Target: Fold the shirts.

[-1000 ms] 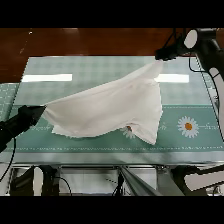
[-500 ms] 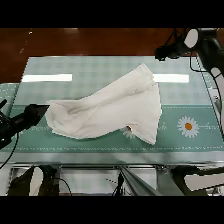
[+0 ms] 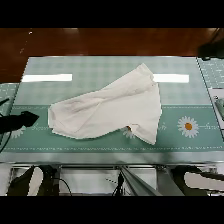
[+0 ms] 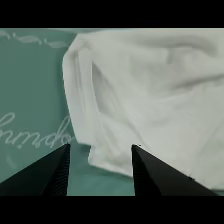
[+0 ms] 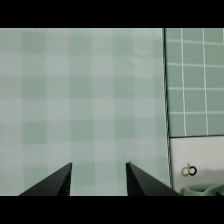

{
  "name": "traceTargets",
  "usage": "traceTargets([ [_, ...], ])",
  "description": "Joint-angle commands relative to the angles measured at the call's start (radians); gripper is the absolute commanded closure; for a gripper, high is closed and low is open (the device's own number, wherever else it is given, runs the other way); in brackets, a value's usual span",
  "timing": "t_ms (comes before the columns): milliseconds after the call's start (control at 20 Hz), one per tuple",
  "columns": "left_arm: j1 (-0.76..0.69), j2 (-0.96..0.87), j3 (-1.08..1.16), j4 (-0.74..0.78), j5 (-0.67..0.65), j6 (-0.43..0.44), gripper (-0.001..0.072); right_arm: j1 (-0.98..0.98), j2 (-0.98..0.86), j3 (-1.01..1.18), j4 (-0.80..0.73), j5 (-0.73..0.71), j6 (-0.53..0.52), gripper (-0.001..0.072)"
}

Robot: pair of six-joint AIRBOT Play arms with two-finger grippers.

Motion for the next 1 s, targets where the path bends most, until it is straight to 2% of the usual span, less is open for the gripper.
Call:
traceTargets([
  [0, -0.001, -0.059, -0.074, 0.045, -0.108, 0.066, 0.0263, -0.159, 0.010, -0.071, 0.185, 0.006, -0.035, 0.0270],
  [200, -0.001, -0.172, -0.125, -0.066, -0.039, 0.068, 0.0263, -0.244, 0.010, -0.157, 0.349, -0.024, -0.082, 0.0272],
  [350, -0.001, -0.258, -0.125, -0.147, 0.022, 0.072, 0.0263, -0.243, 0.010, -0.177, 0.364, -0.033, -0.092, 0.0273],
  [550, 0.000, -0.361, -0.124, -0.159, 0.034, 0.117, 0.0257, -0.243, 0.010, -0.177, 0.375, -0.030, -0.098, 0.0274],
  [600, 0.000, -0.370, -0.119, -0.155, 0.035, 0.117, 0.0226, -0.243, 0.010, -0.177, 0.375, -0.020, -0.099, 0.0274],
  [700, 0.000, -0.362, -0.095, -0.122, 0.032, 0.113, 0.0102, -0.243, 0.010, -0.177, 0.375, -0.010, -0.100, 0.0280],
  [800, 0.000, -0.359, -0.058, -0.061, 0.033, 0.113, 0.0095, -0.243, 0.010, -0.177, 0.376, -0.008, -0.099, 0.0280],
  [950, -0.004, -0.386, -0.056, -0.086, 0.047, 0.116, 0.0109, -0.243, 0.010, -0.177, 0.377, 0.010, -0.099, 0.0281],
])
